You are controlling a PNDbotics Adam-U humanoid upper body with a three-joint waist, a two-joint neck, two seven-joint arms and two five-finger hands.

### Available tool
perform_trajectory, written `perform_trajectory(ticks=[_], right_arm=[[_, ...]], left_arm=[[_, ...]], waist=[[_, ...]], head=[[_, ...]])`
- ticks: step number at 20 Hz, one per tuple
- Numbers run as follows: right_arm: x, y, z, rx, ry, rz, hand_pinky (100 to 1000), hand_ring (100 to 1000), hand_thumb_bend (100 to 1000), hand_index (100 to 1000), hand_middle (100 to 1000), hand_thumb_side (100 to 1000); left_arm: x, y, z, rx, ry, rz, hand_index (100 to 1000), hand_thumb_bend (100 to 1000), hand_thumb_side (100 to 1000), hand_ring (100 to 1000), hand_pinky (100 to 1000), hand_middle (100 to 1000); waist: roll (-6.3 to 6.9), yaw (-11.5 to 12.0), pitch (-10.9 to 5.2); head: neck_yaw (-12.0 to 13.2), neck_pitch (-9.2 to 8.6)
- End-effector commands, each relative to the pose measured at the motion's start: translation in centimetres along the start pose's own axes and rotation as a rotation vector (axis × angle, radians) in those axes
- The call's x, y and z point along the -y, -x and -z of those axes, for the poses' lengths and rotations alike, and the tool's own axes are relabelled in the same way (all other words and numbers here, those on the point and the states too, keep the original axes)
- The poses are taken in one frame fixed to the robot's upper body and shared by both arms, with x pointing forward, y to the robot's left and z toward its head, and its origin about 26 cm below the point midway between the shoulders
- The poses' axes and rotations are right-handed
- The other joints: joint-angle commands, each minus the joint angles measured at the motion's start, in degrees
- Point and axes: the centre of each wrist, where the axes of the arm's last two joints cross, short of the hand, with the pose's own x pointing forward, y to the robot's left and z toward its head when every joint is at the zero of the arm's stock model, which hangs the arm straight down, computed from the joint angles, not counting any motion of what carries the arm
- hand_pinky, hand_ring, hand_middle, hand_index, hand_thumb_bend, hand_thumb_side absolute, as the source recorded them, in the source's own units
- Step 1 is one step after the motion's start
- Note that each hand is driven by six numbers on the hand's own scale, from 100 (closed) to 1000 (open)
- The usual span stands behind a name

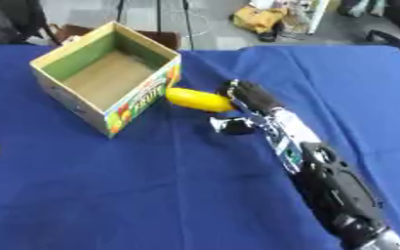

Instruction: Pick up objects on the table and place them in the box.

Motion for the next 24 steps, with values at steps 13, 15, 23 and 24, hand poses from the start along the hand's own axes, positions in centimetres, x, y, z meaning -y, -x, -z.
perform_trajectory(ticks=[13,15,23,24], right_arm=[[4.7,1.1,0.5,-0.064,0.150,0.019,546,467,100,619,519,468],[5.2,1.0,0.7,-0.068,0.165,0.022,546,467,100,620,519,468],[6.5,0.6,1.6,-0.055,0.198,0.023,545,467,100,620,520,468],[6.5,0.6,1.6,-0.054,0.198,0.023,545,467,100,620,520,468]], left_arm=[[-0.3,-0.7,0.4,0.023,0.003,0.012,730,449,918,594,625,661],[-0.3,-0.6,0.4,0.023,0.004,0.012,730,449,918,594,625,661],[-0.2,-0.7,0.4,0.025,0.007,0.011,730,450,917,594,625,661],[-0.2,-0.7,0.4,0.025,0.007,0.011,730,450,917,594,625,661]], waist=[[0.44,0.1,-1.31],[0.44,0.1,-1.35],[0.41,0.6,-1.47],[0.41,0.6,-1.48]], head=[[0.1,0.48],[0.1,0.52],[0.0,0.59],[0.0,0.59]])
